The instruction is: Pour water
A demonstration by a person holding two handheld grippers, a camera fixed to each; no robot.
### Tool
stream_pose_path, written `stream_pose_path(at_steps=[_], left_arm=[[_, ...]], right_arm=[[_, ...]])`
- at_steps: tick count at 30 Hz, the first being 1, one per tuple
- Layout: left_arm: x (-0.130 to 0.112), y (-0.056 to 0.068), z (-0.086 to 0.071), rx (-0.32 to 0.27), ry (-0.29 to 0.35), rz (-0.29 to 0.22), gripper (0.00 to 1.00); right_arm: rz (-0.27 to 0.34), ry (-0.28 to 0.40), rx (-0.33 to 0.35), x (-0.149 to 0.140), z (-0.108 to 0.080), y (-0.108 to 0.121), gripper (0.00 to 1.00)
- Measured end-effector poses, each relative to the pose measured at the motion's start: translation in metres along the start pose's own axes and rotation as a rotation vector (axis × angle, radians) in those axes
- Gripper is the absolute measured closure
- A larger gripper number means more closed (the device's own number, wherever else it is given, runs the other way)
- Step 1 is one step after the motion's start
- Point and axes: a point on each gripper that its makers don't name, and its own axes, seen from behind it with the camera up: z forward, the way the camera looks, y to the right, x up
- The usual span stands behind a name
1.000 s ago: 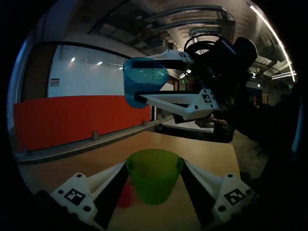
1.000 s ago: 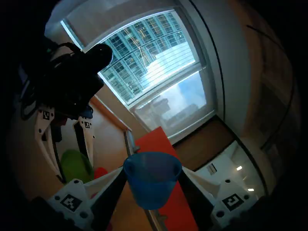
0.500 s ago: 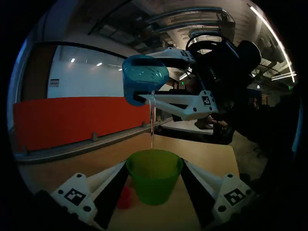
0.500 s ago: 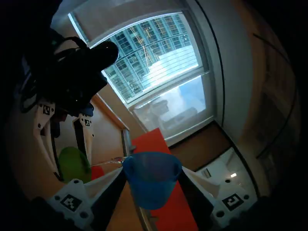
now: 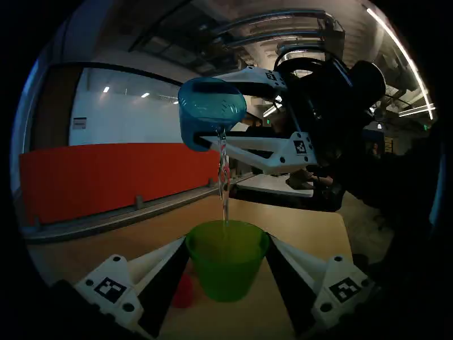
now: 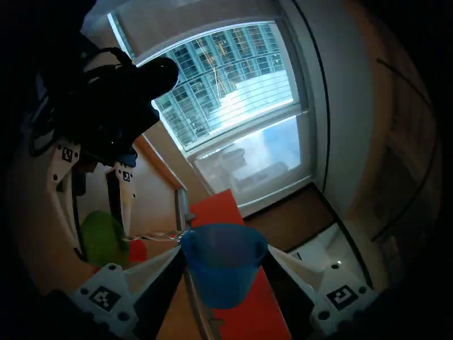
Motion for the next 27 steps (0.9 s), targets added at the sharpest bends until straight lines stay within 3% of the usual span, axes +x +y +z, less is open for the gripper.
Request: stream_pose_path(at_steps=[27], left_arm=[[0.001, -0.003, 0.000, 0.004, 0.005, 0.000, 0.11]], right_arm=[[-0.116, 0.000, -0.006, 0.005, 0.008, 0.012, 0.10]])
